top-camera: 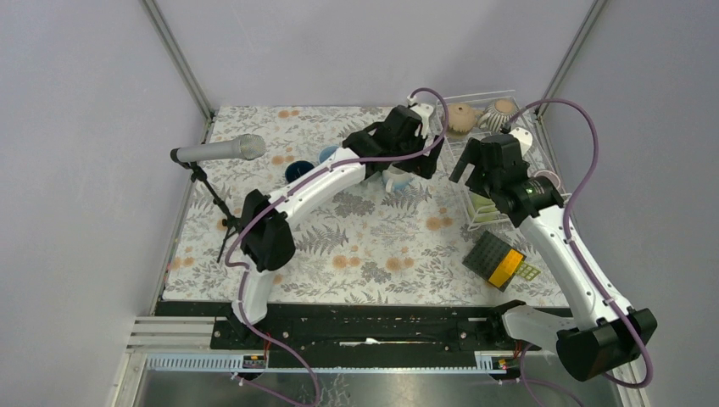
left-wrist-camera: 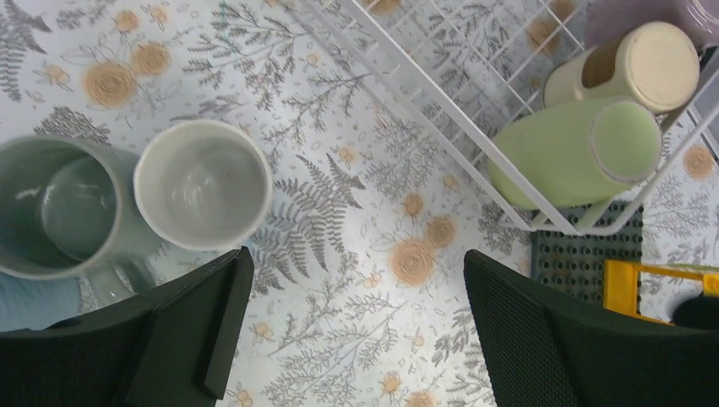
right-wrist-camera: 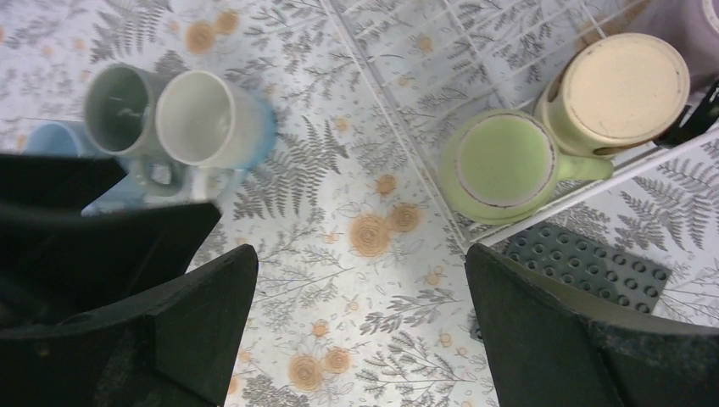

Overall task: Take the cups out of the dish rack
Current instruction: Move the cup to the dish rack.

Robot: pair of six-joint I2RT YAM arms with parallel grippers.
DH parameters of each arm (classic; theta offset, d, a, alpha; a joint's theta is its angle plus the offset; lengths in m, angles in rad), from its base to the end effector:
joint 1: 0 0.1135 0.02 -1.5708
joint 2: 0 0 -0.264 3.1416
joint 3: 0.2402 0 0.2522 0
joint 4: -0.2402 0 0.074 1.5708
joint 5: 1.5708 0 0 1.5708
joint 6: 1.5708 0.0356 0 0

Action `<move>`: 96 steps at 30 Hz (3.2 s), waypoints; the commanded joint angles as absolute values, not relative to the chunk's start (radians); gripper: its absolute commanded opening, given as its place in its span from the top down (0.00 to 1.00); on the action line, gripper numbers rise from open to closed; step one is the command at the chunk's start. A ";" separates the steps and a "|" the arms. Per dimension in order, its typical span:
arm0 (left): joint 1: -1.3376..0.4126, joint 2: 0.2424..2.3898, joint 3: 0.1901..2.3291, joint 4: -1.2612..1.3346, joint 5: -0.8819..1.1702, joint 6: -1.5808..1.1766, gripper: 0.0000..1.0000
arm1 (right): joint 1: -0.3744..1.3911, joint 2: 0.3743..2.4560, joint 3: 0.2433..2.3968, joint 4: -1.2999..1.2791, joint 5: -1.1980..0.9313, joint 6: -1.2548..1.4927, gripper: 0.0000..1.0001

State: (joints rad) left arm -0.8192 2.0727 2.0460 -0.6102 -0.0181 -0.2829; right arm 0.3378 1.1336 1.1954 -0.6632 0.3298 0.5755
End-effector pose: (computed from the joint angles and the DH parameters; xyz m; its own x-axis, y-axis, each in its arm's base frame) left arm 0.3293 -0.3514 0.3332 -0.5911 0.2237 -0.7750 0.5786 0.7870 -0.2141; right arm 0.2282 0.0679 0.3668 -0.4814 0.3767 -0.7915 0.2389 0.9251 0.2950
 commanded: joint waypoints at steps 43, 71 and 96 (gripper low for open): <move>-0.861 1.481 1.352 -0.485 0.022 -0.288 0.01 | 0.141 1.330 1.129 -0.586 0.322 0.459 0.00; -0.861 1.495 1.329 -0.469 0.036 -0.291 0.01 | 0.141 1.374 1.121 -0.600 0.340 0.441 0.13; -0.860 1.487 1.318 -0.462 0.047 -0.293 0.01 | 0.141 1.486 1.174 -0.500 0.248 0.562 0.14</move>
